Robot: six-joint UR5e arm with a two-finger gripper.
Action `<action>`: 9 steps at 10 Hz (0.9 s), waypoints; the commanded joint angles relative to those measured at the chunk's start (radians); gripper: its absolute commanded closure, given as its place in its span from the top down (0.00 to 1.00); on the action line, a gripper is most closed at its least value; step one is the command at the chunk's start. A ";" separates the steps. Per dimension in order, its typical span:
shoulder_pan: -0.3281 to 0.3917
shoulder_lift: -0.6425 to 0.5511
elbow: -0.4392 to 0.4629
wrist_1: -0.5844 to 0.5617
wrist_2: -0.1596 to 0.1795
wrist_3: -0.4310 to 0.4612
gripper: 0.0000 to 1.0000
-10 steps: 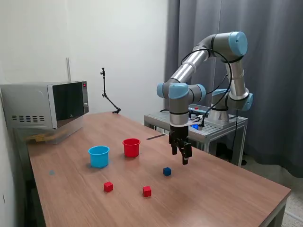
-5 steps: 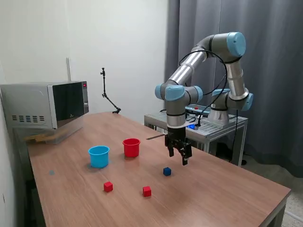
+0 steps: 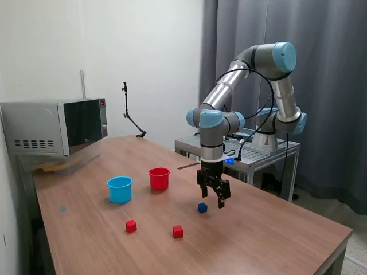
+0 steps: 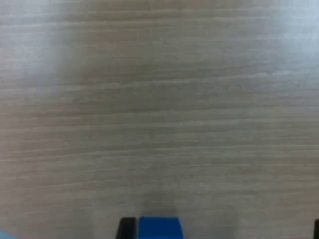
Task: Place red objects in the red bin, and blue objects in the blue bin.
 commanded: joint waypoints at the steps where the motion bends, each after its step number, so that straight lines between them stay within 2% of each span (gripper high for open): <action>1: -0.001 0.020 0.002 -0.018 -0.001 0.003 1.00; 9: -0.036 0.027 -0.029 -0.023 -0.008 0.003 1.00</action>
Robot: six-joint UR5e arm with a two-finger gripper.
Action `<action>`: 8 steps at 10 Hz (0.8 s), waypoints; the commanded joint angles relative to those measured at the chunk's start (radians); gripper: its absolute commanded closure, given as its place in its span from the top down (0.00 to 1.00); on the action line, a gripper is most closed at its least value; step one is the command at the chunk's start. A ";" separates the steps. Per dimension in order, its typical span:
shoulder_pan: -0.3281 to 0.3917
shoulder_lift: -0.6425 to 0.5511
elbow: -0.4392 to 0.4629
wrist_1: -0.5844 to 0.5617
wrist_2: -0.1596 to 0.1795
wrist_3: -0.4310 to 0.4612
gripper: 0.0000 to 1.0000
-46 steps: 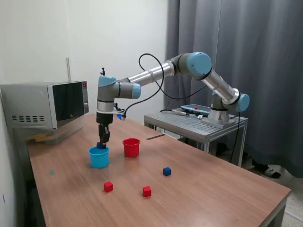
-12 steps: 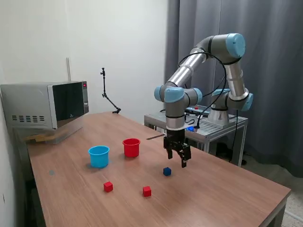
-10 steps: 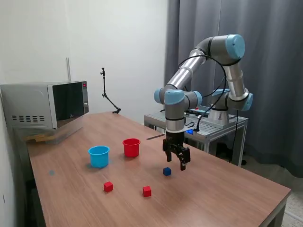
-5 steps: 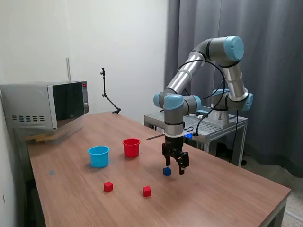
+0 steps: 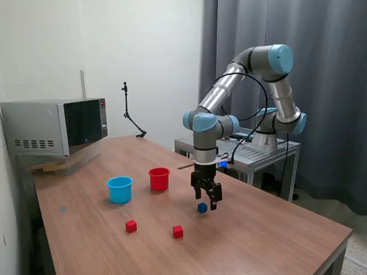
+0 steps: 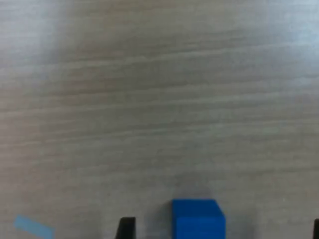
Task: Place red objects in the red bin, and blue objects in the blue bin.
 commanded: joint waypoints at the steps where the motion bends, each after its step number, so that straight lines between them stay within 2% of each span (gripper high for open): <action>1: -0.005 0.009 -0.018 0.000 0.000 0.000 1.00; 8: -0.004 0.020 -0.006 0.000 0.000 0.000 1.00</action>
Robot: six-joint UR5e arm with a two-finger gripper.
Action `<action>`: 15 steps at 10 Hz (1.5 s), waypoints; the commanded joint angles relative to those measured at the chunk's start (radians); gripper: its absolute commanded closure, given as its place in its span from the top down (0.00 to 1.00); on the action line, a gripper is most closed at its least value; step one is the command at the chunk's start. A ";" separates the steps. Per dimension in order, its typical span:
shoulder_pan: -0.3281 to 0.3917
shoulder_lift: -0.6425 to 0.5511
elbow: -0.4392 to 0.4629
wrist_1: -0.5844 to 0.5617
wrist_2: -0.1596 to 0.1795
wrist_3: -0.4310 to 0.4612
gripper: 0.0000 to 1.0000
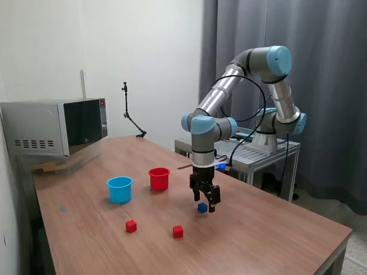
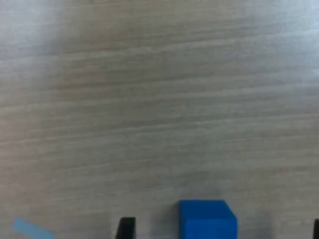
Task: Place red objects in the red bin, and blue objects in the blue bin.
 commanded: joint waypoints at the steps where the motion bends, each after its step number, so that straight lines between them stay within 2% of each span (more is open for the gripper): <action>1: -0.001 0.000 0.002 0.000 0.000 0.000 1.00; 13: -0.006 0.000 0.002 0.000 0.000 -0.002 1.00; 14: -0.006 0.000 0.002 0.000 0.000 -0.002 0.00; 15: -0.006 0.000 0.002 0.000 0.000 -0.002 0.00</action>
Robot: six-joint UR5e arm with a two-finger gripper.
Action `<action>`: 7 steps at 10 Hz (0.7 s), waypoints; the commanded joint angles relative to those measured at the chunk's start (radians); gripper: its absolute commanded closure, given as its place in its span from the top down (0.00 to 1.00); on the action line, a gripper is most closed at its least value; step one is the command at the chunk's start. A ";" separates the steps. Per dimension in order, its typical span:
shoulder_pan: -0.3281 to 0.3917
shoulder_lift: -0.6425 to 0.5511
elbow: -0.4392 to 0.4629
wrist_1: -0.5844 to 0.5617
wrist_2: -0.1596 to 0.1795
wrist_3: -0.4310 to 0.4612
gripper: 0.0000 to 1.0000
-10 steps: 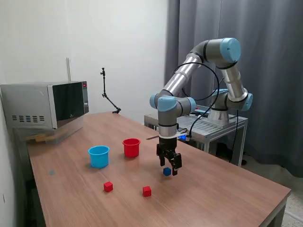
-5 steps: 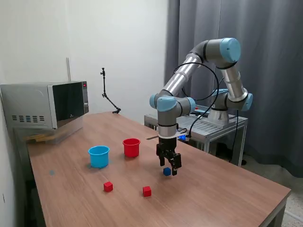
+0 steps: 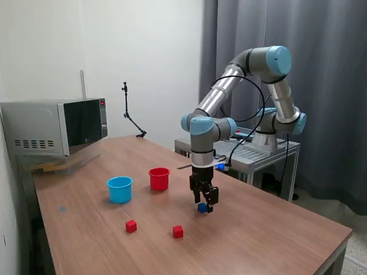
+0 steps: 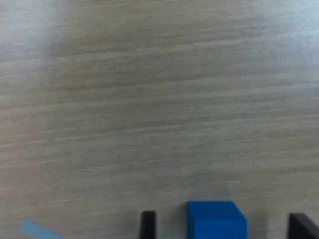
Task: Place red objects in the red bin, and blue objects in the blue bin.
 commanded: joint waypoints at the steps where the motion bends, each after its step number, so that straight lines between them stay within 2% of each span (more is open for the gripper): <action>1: 0.000 0.001 0.000 0.000 0.000 0.000 0.00; 5: 0.005 0.000 -0.005 0.000 -0.002 0.000 0.00; 6: 0.006 -0.002 -0.020 0.000 -0.012 -0.002 0.00; 7: 0.006 -0.014 -0.038 0.001 -0.043 -0.002 0.00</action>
